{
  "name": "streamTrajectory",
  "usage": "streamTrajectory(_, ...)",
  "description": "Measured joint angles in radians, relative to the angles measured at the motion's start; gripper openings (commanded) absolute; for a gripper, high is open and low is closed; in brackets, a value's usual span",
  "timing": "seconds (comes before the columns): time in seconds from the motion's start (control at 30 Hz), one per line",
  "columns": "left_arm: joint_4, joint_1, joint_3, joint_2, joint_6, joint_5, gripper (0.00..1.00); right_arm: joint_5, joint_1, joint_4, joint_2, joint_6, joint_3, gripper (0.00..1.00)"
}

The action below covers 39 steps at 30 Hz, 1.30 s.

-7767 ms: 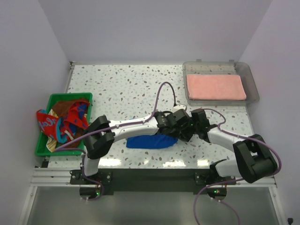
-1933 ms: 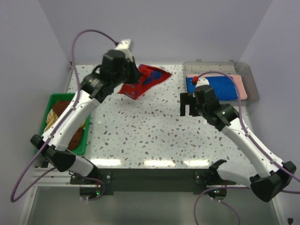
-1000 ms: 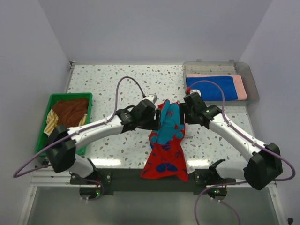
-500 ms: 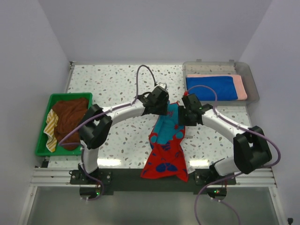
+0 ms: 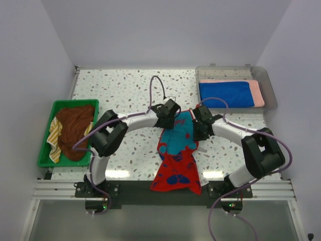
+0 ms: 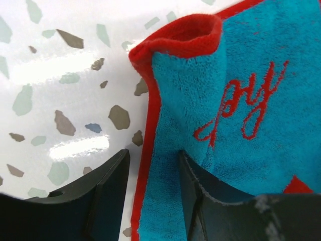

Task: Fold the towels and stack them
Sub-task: Flatten out the crumpled towel

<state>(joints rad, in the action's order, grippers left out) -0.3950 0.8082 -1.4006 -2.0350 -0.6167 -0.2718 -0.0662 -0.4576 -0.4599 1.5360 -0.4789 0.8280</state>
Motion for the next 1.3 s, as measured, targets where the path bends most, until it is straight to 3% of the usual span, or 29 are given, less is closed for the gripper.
streamTrajectory(0.33, -0.060, 0.002, 0.080, 0.056, -0.092, -0.170, 0.48, -0.028, 0.000, -0.012, -0.002, -0.011, -0.012, 0.20)
streamTrajectory(0.5, -0.117, -0.038, 0.201, 0.156, -0.098, -0.216, 0.59, -0.041, 0.000, -0.058, -0.023, 0.002, -0.011, 0.20)
streamTrajectory(0.6, -0.122, -0.079, 0.234, 0.189, -0.057, -0.211, 0.68, -0.037, -0.002, -0.113, -0.032, 0.032, 0.017, 0.26)
streamTrajectory(0.73, -0.101, -0.116, 0.233, 0.198, 0.037, -0.183, 0.78, 0.007, -0.007, -0.163, -0.032, 0.098, 0.140, 0.44)
streamTrajectory(0.83, -0.093, -0.142, 0.212, 0.199, 0.095, -0.140, 0.83, 0.034, -0.008, -0.181, -0.007, 0.172, 0.298, 0.47)
streamTrajectory(1.0, -0.066, -0.231, 0.190, 0.230, 0.145, -0.064, 0.83, 0.082, -0.009, -0.164, 0.120, 0.277, 0.534, 0.45)
streamTrajectory(1.03, -0.063, -0.250, 0.190, 0.239, 0.148, -0.053, 0.82, 0.095, -0.009, -0.158, 0.152, 0.294, 0.564, 0.41)
streamTrajectory(1.13, -0.051, -0.282, 0.195, 0.265, 0.150, -0.023, 0.80, 0.139, -0.012, -0.144, 0.238, 0.327, 0.624, 0.32)
streamTrajectory(1.3, -0.016, -0.302, 0.222, 0.285, 0.148, 0.010, 0.76, 0.204, -0.025, -0.117, 0.394, 0.350, 0.698, 0.31)
